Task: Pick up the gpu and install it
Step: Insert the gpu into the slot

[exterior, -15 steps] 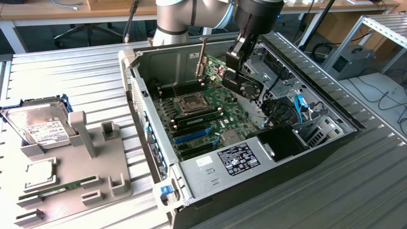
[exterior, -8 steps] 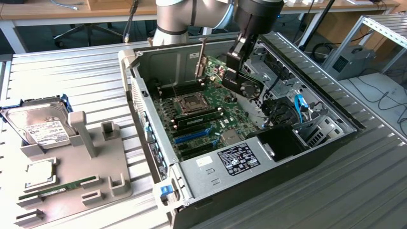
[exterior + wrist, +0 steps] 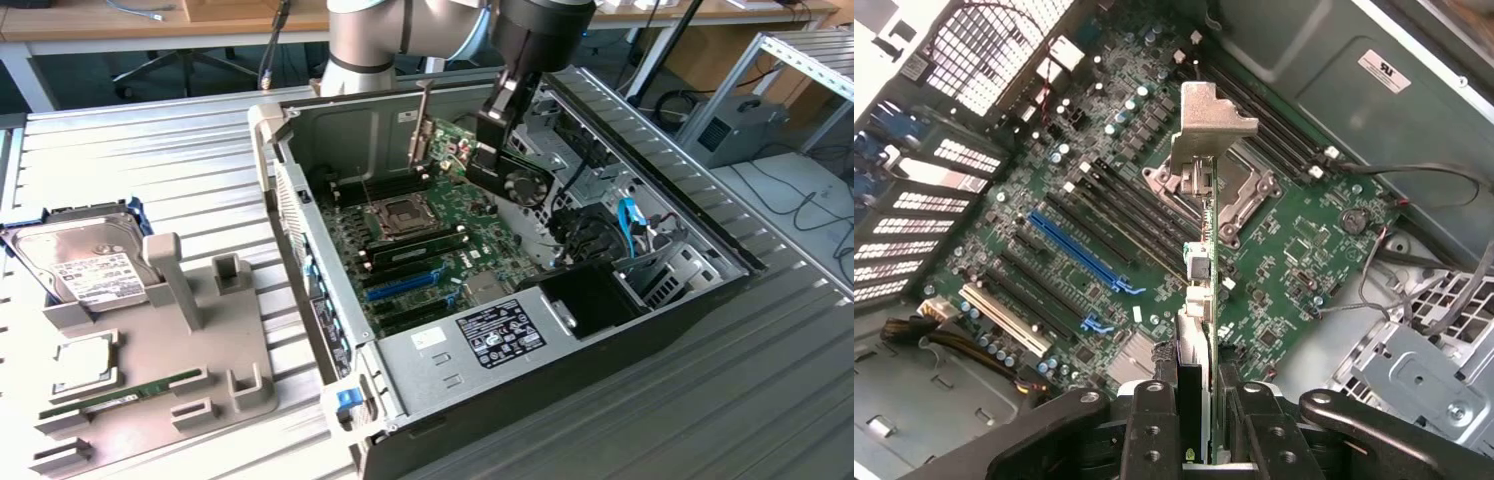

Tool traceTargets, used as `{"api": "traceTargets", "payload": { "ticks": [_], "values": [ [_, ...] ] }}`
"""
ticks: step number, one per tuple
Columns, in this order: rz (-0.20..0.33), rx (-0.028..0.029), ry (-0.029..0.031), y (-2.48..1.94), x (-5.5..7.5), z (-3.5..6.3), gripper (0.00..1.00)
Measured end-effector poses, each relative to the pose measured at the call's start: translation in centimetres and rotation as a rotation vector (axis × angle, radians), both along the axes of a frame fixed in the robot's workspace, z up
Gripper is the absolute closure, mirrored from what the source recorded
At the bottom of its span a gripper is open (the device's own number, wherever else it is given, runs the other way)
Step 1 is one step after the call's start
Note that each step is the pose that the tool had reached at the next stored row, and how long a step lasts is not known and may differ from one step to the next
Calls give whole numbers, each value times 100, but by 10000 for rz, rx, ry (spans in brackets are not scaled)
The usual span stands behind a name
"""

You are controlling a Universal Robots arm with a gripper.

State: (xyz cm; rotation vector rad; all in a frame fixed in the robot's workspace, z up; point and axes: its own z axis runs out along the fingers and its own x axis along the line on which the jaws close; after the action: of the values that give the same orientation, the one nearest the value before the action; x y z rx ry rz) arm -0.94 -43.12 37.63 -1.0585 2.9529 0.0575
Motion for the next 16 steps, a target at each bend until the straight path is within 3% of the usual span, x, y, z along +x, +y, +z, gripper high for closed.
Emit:
{"api": "traceTargets", "payload": {
  "ticks": [16],
  "values": [
    [469, -1, 0, 0, 0, -1, 74]
  ]
}}
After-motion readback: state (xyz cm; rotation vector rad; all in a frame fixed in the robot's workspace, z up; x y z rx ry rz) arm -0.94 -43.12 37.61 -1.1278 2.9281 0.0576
